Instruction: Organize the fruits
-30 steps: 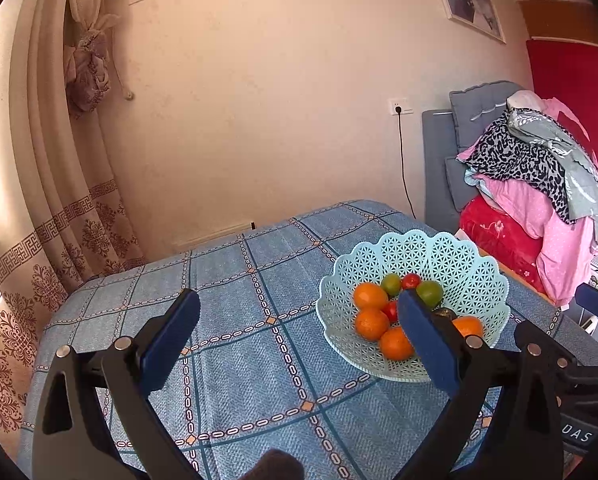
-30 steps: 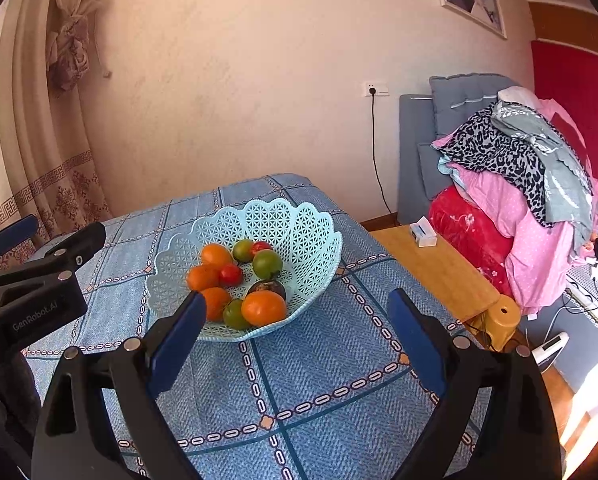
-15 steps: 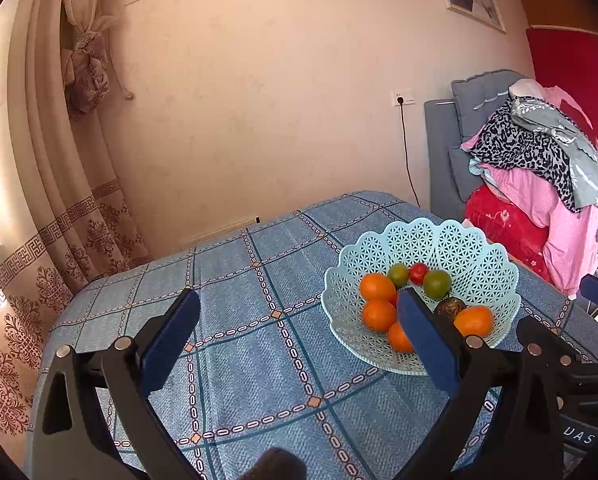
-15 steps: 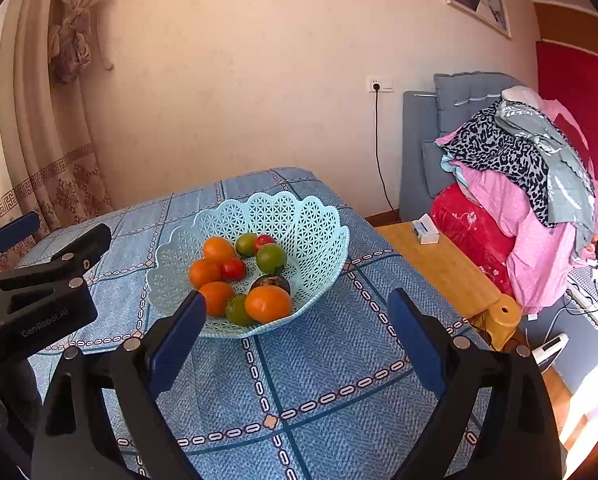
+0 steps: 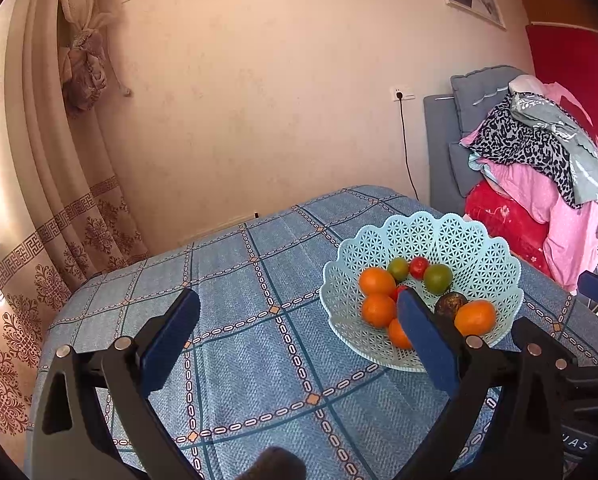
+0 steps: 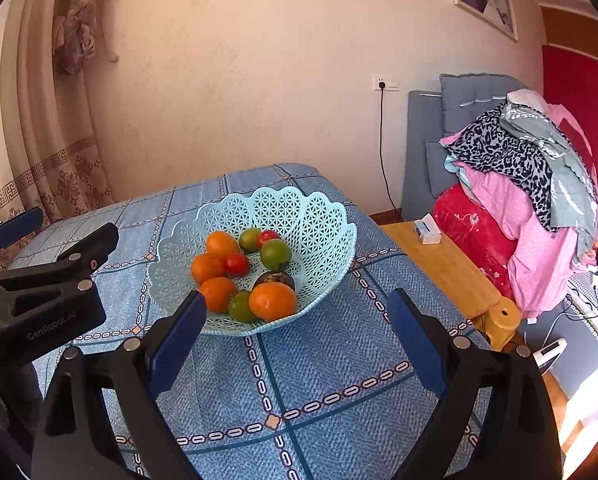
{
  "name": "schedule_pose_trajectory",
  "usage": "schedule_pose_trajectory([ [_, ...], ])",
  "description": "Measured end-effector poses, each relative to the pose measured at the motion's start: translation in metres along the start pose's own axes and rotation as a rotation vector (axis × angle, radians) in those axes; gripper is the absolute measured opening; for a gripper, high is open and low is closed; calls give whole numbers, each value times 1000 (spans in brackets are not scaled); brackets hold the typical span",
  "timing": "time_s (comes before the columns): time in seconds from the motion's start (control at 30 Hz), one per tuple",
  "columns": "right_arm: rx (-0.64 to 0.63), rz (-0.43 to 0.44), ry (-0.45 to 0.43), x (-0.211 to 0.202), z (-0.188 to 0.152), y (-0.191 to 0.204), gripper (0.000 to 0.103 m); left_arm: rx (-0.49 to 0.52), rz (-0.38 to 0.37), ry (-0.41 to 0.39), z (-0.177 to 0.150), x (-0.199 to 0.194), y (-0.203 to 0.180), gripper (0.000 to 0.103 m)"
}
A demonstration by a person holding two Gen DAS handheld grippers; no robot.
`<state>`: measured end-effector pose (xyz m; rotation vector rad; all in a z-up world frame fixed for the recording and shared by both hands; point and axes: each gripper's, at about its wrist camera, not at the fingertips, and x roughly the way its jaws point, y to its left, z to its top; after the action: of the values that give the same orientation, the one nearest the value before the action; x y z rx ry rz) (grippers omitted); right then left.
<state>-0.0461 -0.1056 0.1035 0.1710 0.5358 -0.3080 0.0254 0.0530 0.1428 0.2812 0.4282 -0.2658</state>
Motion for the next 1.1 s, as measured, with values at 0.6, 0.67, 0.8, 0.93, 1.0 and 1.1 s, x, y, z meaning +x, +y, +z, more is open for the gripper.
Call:
schedule_pose_trajectory([
  [0.6,-15,-6,22,10,-3,4,91,23,17,22,-5,9,-6,100],
  [0.67,-16,-6,25,10,-4,3,91,25,17,23,-6,10,-7,100],
  [0.8,-16,-8,30,11,-5,3,91,19,6,33,-8,12,-7,100],
  [0.93,-16,-13,32,12,-5,2,91,18,8,42,-9,15,-6,100],
  [1.0,-16,-13,30,12,-5,2,91,20,11,43,-9,15,-7,100],
  [1.1,-20,-19,26,12,-5,4,94,20,15,43,-9,15,-7,100],
])
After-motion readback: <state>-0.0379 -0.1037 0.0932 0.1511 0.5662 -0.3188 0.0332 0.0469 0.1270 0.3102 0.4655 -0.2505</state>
